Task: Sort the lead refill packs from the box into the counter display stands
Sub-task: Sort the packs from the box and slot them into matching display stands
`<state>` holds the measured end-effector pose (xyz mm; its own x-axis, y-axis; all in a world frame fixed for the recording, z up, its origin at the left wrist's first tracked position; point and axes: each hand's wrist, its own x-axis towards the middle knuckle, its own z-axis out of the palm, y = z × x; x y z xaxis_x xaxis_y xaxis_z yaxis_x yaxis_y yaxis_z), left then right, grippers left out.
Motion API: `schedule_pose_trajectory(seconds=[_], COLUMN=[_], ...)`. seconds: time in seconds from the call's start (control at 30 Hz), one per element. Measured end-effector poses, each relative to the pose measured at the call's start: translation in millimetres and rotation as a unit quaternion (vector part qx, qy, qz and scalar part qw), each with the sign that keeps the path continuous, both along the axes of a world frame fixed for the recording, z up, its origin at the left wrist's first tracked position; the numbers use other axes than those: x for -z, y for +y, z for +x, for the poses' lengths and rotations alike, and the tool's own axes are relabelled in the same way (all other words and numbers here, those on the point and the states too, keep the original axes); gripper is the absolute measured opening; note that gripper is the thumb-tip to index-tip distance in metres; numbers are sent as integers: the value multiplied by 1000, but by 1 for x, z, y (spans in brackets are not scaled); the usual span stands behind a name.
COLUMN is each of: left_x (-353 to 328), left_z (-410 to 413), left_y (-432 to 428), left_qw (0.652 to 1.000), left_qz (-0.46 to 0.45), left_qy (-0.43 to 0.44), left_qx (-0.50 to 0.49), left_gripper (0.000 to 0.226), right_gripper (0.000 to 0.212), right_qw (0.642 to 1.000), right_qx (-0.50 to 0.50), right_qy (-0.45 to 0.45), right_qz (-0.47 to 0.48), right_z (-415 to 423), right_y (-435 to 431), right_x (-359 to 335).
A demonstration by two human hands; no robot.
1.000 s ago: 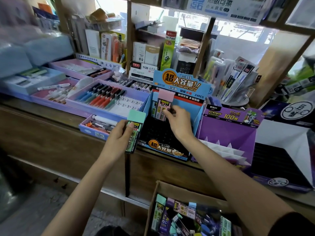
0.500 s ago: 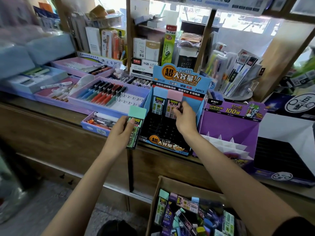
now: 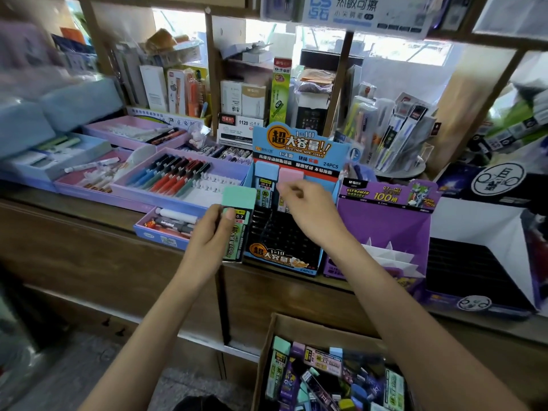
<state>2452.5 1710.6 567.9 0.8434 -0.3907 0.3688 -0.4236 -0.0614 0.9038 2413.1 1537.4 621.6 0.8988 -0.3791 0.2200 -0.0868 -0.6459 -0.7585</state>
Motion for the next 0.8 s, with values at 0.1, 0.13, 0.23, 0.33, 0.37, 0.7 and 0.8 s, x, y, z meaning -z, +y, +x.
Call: schedule_pose_trajectory(seconds=[0.1,0.13,0.23,0.33,0.37,0.7,0.8], left_x=[-11,-14,-17,-7,-3,34,38], left_z=[-9,-12,-11,0,3,1,2], left_y=[-17,-22,-34,-32,-29,-34,-34], left_qw=[998,998,994,980,964,915,923], left_qz=[8,6,19,159,227,329,314], left_qy=[17,16,-4,-69,-103,-233,-223], left_qx=[54,65,103,100,91,23,20], left_gripper=[36,33,29,62,75,48,47], right_gripper=[20,15,9,10,11,15,22], right_qw=[986,987,991,997,997,950,957], right_qx=[-112,-121,-94,-30,-10,-21,-7], right_qy=[-40,-38,-49,-67,-71,-23,-34], right_qz=[113,101,77,5,-37,-311,-288], right_z=[-23,-27,-33,-33,-32,-4,0], right_y=[10,9,-4,-31,-40,-53,-55], right_x=[-7,-9,-21,-38,-42,-24,-16])
